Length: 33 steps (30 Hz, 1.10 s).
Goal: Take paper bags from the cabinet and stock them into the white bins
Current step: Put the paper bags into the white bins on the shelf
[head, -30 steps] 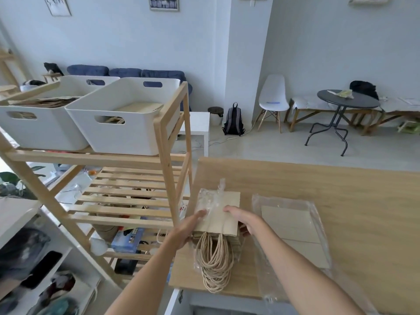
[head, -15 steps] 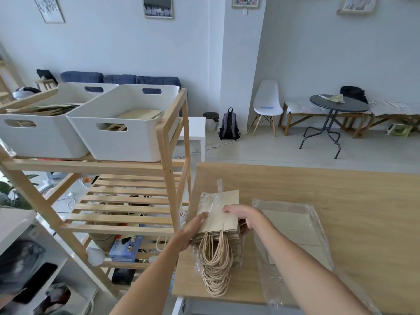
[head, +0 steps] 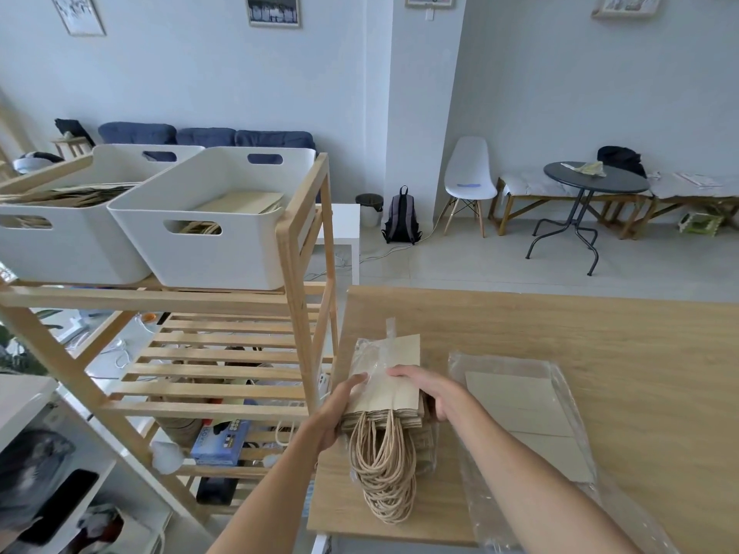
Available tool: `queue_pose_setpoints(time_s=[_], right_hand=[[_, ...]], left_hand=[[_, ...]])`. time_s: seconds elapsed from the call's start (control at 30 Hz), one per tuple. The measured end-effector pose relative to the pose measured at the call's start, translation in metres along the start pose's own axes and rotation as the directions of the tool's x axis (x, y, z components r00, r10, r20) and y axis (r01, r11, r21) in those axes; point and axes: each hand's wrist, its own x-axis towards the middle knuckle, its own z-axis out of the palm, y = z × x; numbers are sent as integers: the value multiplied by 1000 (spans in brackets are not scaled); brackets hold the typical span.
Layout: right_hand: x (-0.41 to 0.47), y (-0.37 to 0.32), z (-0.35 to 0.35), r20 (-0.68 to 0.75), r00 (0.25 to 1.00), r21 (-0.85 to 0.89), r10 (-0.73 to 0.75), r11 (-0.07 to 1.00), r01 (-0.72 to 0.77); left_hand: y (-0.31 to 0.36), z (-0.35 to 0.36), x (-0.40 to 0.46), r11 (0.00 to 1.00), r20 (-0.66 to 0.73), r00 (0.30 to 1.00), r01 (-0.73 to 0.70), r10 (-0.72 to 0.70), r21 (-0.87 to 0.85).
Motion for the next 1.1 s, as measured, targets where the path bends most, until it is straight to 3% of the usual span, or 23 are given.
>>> queue_pose_setpoints(time_s=[0.1,0.37,0.57,0.73,0.9,1.1], right_hand=[[4,6,1,-7,1000,62,2,998,-2],[9,-6,12,-90,992,-5,-84,996,84],[17,-6,15,-249,958,-84,-141,989,123],[11,-7,15,-272,948,-190,-168,975,118],[9,-6,11,-232,954,-128,-192,978,166],[13,-10,12,-290,952,16,-101,994,110]], left_hand=[[1,-3,5,999,5,1000,31,-31,-7],[-5,-3,11,999,16,1000,13,-13,-48],[0,1,9,1000,0,1000,15,-15,-27],[1,4,7,1000,6,1000,5,-5,1],[2,6,4,1000,22,1000,-13,13,-2],[3,5,6,1000,39,999,1,0,-27]])
